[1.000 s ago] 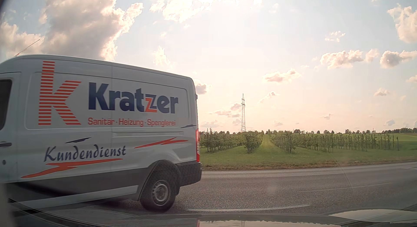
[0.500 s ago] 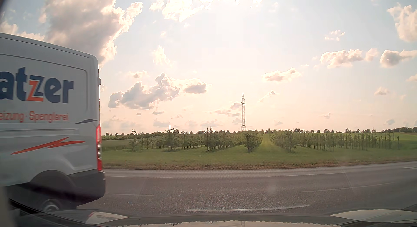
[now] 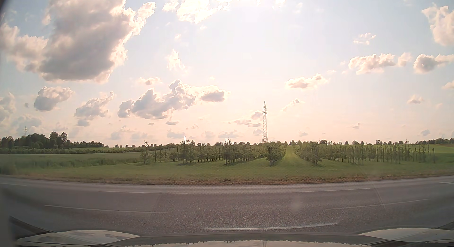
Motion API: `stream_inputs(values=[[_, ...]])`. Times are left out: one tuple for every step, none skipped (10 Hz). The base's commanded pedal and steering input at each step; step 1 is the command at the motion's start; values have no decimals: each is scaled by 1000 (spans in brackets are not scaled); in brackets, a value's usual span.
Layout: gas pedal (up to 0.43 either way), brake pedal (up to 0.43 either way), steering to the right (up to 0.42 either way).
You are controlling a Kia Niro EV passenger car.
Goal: Follow the waypoints while adhering to traffic rules and regulations
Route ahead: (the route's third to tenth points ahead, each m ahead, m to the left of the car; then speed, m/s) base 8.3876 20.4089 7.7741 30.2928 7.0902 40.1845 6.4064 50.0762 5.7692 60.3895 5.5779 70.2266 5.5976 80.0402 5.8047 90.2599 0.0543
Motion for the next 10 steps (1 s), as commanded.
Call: stream_inputs(values=[[0, 262, 0], [0, 421, 0], [0, 512, 0], [0, 524, 0], [0, 518, 0], [0, 512, 0], [0, 506, 0], [0, 500, 0], [0, 494, 0], [0, 488, 0]])
